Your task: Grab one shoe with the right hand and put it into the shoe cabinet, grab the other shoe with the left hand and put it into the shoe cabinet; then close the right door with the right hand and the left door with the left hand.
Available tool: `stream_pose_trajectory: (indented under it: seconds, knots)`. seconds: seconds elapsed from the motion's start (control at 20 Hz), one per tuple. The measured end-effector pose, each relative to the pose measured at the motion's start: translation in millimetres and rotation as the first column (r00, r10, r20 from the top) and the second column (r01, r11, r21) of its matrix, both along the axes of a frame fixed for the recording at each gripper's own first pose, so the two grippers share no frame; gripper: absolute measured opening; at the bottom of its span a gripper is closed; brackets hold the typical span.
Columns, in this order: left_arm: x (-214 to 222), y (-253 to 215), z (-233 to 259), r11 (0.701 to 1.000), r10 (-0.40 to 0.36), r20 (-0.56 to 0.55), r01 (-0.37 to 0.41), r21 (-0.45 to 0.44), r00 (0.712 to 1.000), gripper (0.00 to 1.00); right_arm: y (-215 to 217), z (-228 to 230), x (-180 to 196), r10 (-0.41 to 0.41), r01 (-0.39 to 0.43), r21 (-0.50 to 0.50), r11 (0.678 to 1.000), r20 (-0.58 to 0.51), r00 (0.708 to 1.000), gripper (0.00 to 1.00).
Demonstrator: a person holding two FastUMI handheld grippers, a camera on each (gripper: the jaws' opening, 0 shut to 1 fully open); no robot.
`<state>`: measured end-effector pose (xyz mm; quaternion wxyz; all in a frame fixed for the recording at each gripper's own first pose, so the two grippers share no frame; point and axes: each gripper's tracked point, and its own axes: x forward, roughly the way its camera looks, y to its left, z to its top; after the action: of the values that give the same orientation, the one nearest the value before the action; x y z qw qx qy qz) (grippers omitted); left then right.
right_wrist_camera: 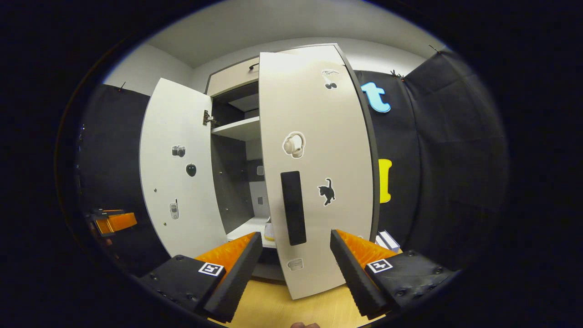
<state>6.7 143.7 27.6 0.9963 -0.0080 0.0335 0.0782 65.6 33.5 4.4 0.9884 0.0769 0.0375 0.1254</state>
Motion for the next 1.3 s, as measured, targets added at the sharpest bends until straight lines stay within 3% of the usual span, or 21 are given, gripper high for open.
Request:
stream_pose_trajectory:
  seconds: [0.3,0.55,0.7,1.3]
  knots:
    - [30,65,3,0.995,0.091,0.006,-0.092,0.030,0.996,0.94,-8,-7,-12,-0.016,0.015,-0.025,1.000,-0.014,1.000,0.98]
    - [73,92,-5,0.995,0.096,-0.012,-0.096,0.026,0.995,0.94,-21,-4,-13,-0.051,0.051,-0.005,0.999,-0.017,0.999,0.98]
    - [87,92,-15,0.997,0.073,-0.035,-0.072,0.011,0.997,0.94,-30,-3,-16,-0.071,0.071,-0.018,0.997,-0.010,0.997,0.98]
    - [88,60,-14,0.995,0.098,-0.028,-0.097,0.016,0.995,0.92,-64,-3,-33,-0.117,0.116,-0.032,0.993,-0.017,0.993,0.98]
